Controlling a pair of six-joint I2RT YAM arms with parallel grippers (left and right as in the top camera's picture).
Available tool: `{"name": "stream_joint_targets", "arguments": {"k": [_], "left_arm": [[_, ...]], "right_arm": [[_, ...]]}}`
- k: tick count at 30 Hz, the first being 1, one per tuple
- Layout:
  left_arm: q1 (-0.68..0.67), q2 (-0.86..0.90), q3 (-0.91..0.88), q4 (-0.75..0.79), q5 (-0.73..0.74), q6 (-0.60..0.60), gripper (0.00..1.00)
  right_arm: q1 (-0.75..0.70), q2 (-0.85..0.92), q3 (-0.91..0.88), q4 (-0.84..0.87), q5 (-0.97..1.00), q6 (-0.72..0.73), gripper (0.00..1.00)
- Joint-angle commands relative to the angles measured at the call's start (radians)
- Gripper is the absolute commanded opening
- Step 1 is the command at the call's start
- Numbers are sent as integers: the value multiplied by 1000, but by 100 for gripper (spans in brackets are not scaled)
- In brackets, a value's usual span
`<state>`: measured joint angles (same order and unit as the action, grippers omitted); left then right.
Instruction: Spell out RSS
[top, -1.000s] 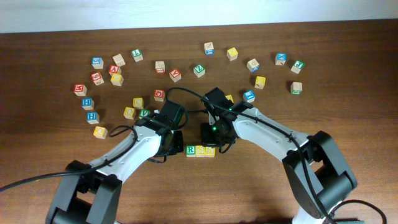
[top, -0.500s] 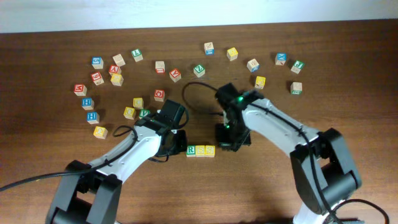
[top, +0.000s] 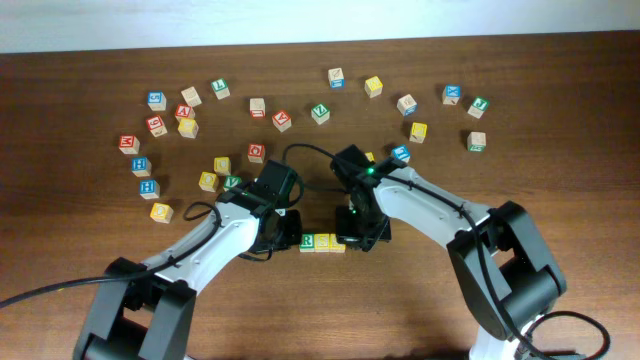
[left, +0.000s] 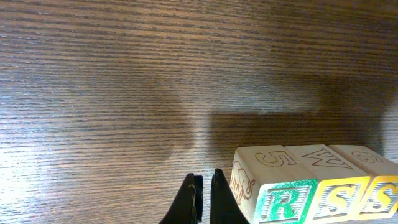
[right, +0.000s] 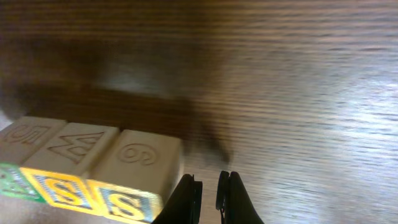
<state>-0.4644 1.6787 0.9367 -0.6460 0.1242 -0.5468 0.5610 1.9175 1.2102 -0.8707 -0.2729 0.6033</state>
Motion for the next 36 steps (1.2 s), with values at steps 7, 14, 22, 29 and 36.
{"name": "stream_joint_targets", "arguments": {"k": [7,14,22,29,36], "left_arm": [[-5,12,-6,6,12,-6,0],[-9,12,-6,10,45,-6,0],[-39,12,-6,13,44,-7,0],[-39,12,-6,2,-1,-6,5],[-39,12,-6,-3,-1,-6,6]], "right_arm": [[15,4,-3,31,-12,19,4],[14,4,-3,31,-12,19,4],[15,4,-3,35,-11,19,4],[14,4,0,26,-7,18,5],[-34,2,21,-13,-9,-23,8]]}}
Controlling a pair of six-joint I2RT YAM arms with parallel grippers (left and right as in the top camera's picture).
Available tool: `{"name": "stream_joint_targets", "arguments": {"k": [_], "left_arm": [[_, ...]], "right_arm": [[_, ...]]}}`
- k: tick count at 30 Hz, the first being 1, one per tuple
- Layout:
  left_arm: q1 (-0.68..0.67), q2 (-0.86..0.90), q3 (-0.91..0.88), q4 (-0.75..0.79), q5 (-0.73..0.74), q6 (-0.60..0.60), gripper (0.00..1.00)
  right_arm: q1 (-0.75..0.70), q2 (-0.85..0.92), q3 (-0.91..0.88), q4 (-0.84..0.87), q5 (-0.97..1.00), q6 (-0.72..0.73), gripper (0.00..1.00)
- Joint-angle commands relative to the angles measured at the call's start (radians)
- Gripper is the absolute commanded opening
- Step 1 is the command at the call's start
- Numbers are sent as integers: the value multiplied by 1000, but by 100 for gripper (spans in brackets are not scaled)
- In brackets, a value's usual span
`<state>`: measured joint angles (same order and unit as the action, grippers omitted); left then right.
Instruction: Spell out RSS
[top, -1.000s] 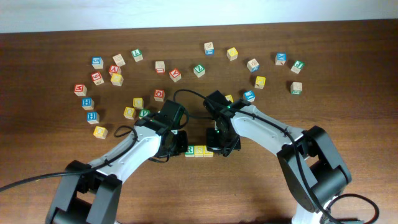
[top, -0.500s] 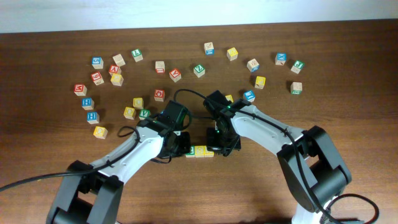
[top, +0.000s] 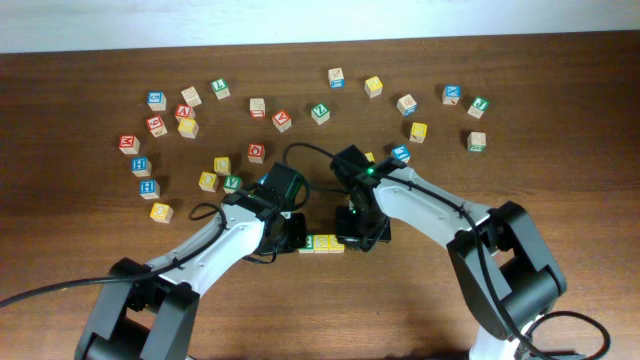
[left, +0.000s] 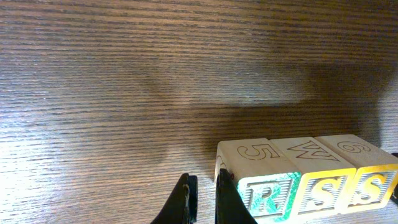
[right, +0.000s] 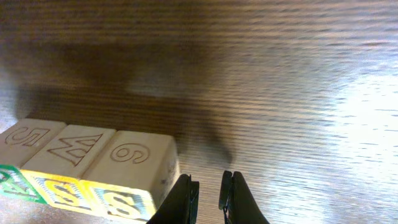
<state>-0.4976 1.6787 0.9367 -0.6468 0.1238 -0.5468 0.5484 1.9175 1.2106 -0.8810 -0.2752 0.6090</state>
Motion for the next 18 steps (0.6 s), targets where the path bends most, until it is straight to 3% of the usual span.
{"name": "stream_joint_targets", "arguments": {"k": [1,6,8,11,14,16,18], "left_arm": [[-5,12,-6,-6,-1,-6,7],[-5,12,-6,-24,-34,-6,9],[5,11,-5,-39,-71,-6,1],[84,-19,8,-94,-72,-5,13],[166,-127,27,-145,-69,33,15],[203,-243,34,-190,-69,69,24],[223,-398,34,-255,-73,70,52]], "right_arm": [[-26,2,21,-5,-6,-29,8],[-26,2,40,-6,-5,-52,10],[-40,2,95,-68,10,-55,17],[-110,0,218,-255,89,-82,21],[-158,-56,308,-370,104,-134,27],[-159,-150,319,-404,108,-135,33],[-141,-327,317,-473,153,-134,44]]}}
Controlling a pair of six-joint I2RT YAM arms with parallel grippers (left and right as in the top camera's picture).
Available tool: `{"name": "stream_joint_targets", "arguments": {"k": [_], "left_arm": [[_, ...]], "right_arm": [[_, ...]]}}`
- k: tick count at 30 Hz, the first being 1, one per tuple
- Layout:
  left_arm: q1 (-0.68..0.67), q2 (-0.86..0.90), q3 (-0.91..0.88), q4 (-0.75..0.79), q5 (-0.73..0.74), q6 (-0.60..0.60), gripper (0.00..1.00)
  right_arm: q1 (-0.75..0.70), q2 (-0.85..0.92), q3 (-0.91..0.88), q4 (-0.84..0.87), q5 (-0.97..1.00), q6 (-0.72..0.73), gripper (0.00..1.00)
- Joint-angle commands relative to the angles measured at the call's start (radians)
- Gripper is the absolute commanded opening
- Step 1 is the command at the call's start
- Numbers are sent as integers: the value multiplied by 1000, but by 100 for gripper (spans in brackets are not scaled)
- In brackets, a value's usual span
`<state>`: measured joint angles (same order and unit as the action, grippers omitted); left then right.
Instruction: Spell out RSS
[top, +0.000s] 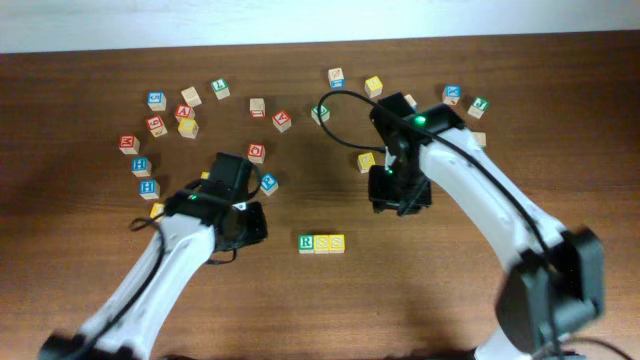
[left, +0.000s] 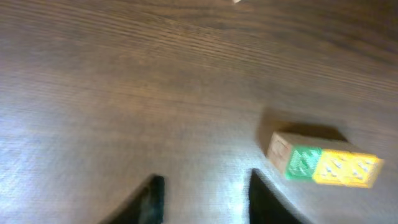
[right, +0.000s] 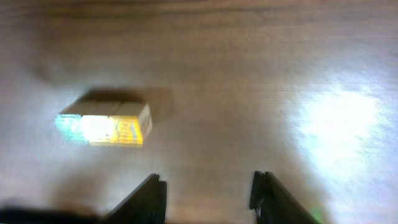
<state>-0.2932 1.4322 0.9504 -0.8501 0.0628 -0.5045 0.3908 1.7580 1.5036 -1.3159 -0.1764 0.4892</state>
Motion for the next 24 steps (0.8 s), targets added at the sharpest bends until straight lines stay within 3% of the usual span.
{"name": "stream_joint_targets", "arguments": {"k": [1,2,4,7,9,24], "left_arm": [[19,-222,21,-81,-25,28,70],[19,-316,20,-116,-69,28,99],[19,-411,20,-140,-132,28,99],[19,-433,20,-140,-131,27,99],[19,-433,20,-140,-131,27,99],[19,-433,20,-140,-131,27,99]], "right_arm": [[42,-264,14,-66,86,-14,50],[84,-366,-5,-89,130,-10,98],[186,-558,-79,-90,185,40,98],[306,-767,-218,-74,289,157,98],[342,-888,-288,-5,286,156,98],[307,-898,-292,-12,286,156,98]]}}
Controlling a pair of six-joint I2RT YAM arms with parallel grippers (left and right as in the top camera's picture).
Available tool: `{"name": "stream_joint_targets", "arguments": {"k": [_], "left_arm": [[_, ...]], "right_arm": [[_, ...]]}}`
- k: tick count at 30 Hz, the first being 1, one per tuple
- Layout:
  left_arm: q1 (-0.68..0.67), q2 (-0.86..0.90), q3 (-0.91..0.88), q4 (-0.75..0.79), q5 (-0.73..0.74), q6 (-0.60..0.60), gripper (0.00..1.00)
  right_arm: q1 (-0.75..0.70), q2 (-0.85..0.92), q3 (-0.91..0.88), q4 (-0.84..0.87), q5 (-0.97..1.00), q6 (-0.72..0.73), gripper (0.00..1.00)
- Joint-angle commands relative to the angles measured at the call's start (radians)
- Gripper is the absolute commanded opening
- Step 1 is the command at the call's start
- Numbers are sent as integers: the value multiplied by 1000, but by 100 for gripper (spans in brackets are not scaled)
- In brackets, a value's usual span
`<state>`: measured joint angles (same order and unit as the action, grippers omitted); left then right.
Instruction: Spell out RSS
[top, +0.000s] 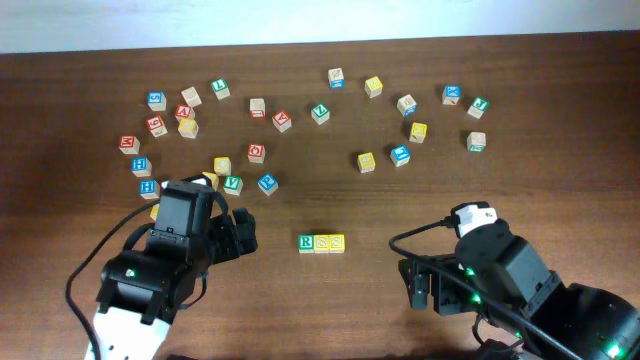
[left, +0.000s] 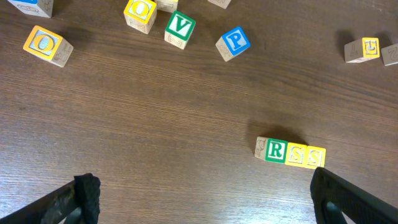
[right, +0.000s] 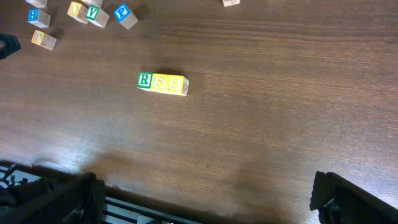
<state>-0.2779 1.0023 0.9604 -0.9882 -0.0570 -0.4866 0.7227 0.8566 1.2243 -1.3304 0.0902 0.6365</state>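
Three wooden letter blocks stand touching in a row (top: 322, 243) on the brown table, reading R, S, S: a green R (left: 275, 150) and two yellow S blocks (left: 305, 155). The row also shows in the right wrist view (right: 161, 82). My left gripper (top: 240, 232) is to the left of the row, open wide and empty (left: 205, 199). My right gripper (top: 420, 285) is at the front right, also open wide and empty (right: 208, 199). Neither touches the row.
Several loose letter blocks lie scattered across the back of the table, the nearest being a yellow O (left: 139, 11), a green V (left: 179, 27) and a blue P (left: 233, 42). The table's front edge (right: 143, 208) runs under the right gripper.
Both arms have drawn back toward the front of the table, the right one from above and right of the row to the front right. Both jaws stand wider. The row has not moved.
First both grippers were shut and low at the two ends of the R S S row. Then they stood closer against its ends. Later both were raised, open and apart from the row. Now they are far back and the row stands alone.
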Motion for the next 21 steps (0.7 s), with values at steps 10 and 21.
{"name": "stream_joint_targets", "arguments": {"k": [10,21], "left_arm": [[4,-3,10,-2,-11,10,99],[4,-3,10,-2,-11,10,99]], "right_arm": [[-536,-270,-152,112,118,-37,98],[-614,-662,-829,828,143,-309,98]]}}
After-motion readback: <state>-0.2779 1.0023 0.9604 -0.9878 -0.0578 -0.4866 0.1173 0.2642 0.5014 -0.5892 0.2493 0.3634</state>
